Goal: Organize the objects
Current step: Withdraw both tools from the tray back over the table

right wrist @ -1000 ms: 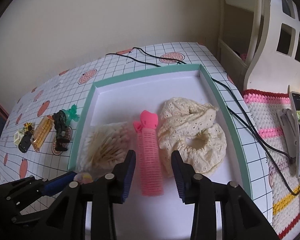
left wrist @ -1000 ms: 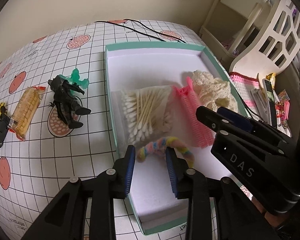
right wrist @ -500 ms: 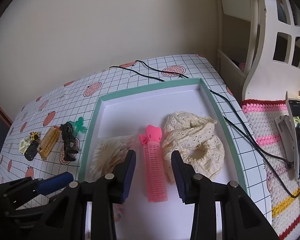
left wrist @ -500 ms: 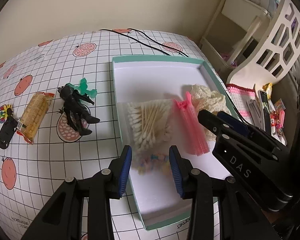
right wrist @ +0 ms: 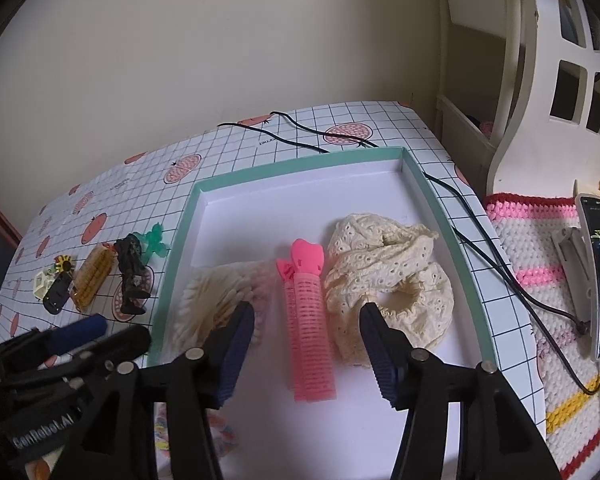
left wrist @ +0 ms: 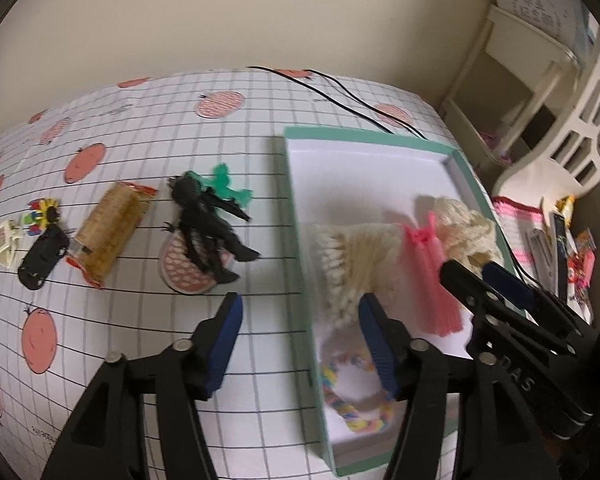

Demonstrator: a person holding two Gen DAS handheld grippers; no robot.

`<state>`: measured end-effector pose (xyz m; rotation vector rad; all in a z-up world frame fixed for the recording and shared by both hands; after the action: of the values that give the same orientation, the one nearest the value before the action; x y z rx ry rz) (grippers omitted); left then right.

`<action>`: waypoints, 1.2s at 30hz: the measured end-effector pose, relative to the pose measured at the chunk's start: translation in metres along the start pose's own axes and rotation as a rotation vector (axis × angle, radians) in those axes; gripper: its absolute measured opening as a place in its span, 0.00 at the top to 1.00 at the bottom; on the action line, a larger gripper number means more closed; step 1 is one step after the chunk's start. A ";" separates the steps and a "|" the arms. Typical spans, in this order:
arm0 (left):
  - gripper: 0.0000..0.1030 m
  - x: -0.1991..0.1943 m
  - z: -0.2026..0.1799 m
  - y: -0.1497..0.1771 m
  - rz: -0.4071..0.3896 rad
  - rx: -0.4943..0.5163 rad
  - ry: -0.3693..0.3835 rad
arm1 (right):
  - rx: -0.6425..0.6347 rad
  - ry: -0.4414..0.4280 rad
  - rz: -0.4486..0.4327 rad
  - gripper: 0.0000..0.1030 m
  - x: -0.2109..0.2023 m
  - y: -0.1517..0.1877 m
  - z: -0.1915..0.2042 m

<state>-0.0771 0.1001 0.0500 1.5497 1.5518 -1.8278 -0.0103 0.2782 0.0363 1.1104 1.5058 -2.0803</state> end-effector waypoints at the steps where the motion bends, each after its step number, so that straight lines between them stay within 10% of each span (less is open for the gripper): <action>1: 0.38 0.000 0.003 -0.001 -0.003 -0.007 -0.006 | -0.001 0.001 -0.001 0.39 0.000 0.000 0.000; 21: 0.05 -0.004 0.043 -0.012 -0.097 -0.115 -0.110 | 0.006 0.004 -0.014 0.01 0.003 0.002 0.003; 36: 0.04 -0.009 0.084 -0.015 -0.109 -0.162 -0.153 | 0.003 0.015 -0.051 0.00 0.003 -0.005 0.027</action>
<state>-0.1291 0.0321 0.0523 1.2466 1.6937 -1.7802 -0.0258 0.2558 0.0411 1.1018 1.5540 -2.1128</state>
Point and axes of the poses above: each gripper's, at about its wrist camera, not at the fingertips, and x roughly the way its jaws point, z to its left, y to its underside, the point moved 1 cm from there along x, roughly the way its jaws point, and after that the axes turned 4 degrees about -z, right-handed, at the moved point
